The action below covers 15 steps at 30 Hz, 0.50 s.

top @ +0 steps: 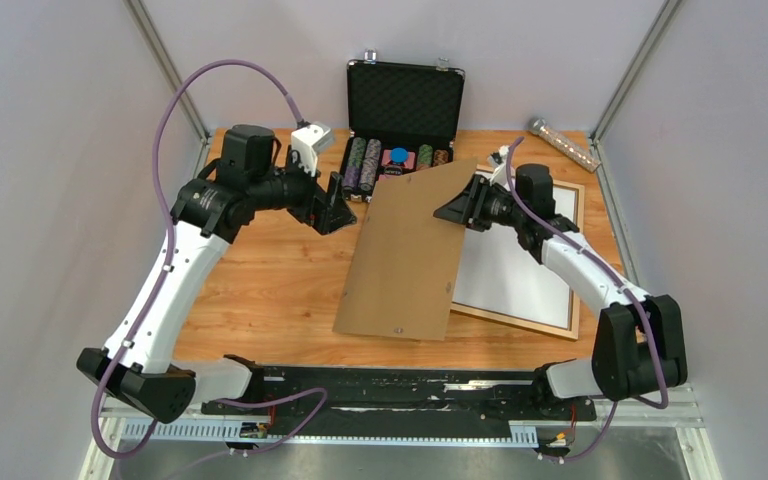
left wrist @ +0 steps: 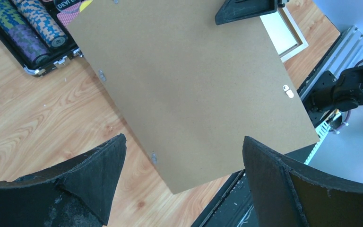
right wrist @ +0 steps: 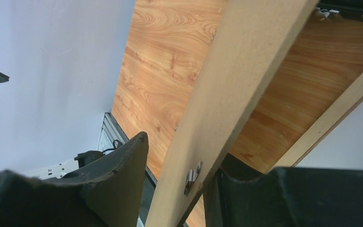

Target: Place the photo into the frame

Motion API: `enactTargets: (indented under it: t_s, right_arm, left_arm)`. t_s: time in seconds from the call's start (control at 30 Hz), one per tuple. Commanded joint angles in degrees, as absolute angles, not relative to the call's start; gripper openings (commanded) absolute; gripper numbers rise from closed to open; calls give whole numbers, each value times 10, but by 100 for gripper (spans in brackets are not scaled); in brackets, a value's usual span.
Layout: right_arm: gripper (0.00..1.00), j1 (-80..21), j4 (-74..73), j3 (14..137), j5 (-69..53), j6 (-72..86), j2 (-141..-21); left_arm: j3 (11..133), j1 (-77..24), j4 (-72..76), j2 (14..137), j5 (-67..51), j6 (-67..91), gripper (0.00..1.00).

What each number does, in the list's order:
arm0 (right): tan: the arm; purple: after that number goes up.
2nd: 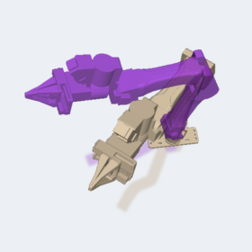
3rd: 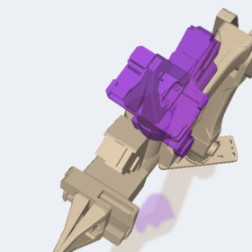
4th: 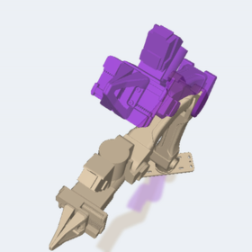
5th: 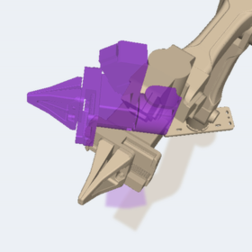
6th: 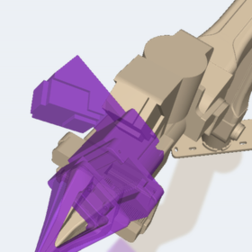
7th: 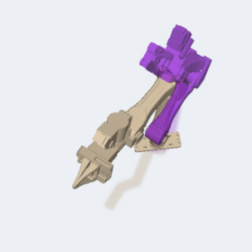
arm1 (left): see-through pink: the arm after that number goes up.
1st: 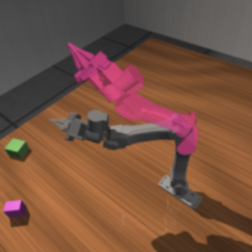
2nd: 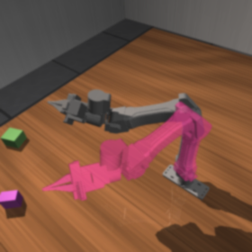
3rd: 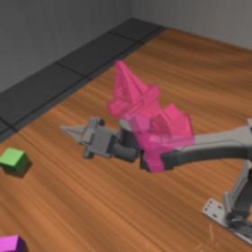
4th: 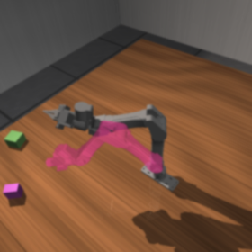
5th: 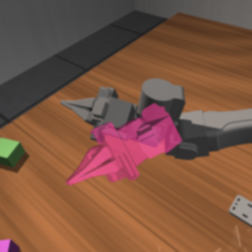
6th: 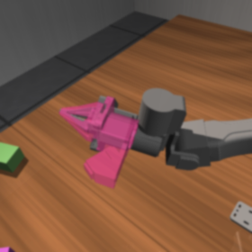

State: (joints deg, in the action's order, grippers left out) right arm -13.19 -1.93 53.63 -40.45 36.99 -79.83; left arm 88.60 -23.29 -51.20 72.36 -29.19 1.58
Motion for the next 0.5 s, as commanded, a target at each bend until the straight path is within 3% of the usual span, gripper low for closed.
enactTargets:
  t_s: [0.0,0.47]
  right_arm:
    - [43,-116,50,528,-398,375,-765]
    - [44,-112,76,476,-469,310,-739]
  left_arm:
    - [889,-236,-503,702,-287,4,100]
    - [883,-236,-498,698,-277,3,100]
